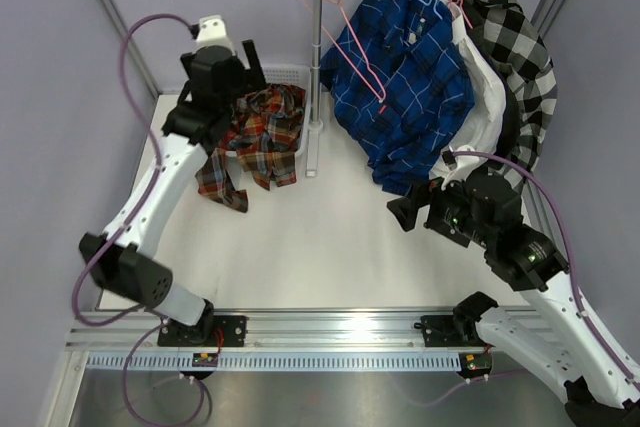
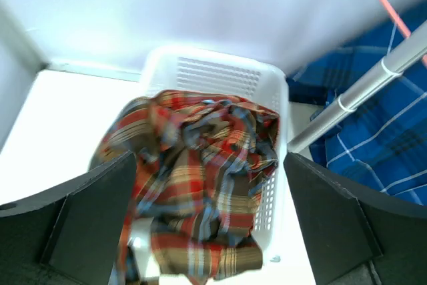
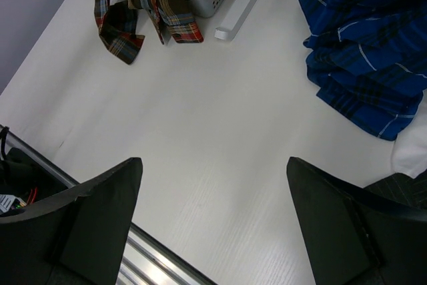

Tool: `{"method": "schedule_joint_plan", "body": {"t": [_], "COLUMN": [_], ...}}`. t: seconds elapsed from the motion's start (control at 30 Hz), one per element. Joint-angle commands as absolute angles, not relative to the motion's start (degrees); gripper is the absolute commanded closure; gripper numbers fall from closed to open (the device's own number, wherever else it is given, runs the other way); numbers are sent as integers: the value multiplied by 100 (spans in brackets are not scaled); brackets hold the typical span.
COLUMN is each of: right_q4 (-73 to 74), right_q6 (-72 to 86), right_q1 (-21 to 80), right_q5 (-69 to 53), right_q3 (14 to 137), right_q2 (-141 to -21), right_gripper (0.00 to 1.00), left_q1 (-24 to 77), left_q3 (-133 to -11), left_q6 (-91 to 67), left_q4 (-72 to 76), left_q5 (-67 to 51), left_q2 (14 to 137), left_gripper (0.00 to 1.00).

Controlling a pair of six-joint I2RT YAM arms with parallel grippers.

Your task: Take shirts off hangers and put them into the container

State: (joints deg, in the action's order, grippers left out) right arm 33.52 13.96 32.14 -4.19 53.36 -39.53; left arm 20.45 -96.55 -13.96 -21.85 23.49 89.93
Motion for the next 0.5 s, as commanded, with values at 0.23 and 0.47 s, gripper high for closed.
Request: {"method": "schedule_joint_plan", "body": {"t": [0.23,0.47], "right_q4": [2988,2988], "right_q6": [1468,1494], "right_q1": [3190,3190], "right_q5": [-764,-826], "right_q3": [5256,5238], "right_q2": [-3718,-3674], "right_gripper": [1,1], "left_q1": [2030,1960], "left_q3": [-6084,-4870], "left_q6": [-3093,-3787], "left_q4": [-2285,-2206], "left_q5": [3375,3753], "left_q2": [7226,7329], "left_gripper": [1,1]}}
